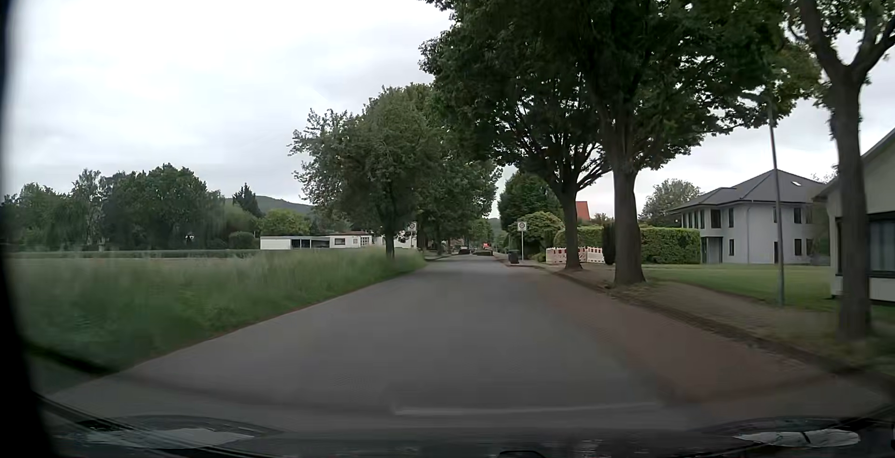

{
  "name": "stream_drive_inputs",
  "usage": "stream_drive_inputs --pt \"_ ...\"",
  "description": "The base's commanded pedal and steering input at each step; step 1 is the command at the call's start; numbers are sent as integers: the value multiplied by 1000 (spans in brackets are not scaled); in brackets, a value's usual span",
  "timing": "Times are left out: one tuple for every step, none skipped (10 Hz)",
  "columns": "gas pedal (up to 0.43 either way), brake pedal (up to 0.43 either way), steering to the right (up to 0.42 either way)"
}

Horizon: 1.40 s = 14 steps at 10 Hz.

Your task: Follow the waypoints while adhering to traffic rules and regulations

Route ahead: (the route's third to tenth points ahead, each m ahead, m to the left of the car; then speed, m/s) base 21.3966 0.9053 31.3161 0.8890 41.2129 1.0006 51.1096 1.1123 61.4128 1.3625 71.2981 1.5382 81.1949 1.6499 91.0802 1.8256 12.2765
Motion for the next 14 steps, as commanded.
stream_drive_inputs --pt "0 0 2" --pt "0 0 3" --pt "0 0 2" --pt "0 0 2" --pt "0 0 2" --pt "0 0 2" --pt "0 0 2" --pt "0 0 2" --pt "0 0 2" --pt "0 0 2" --pt "0 0 2" --pt "0 0 2" --pt "0 0 2" --pt "0 0 2"
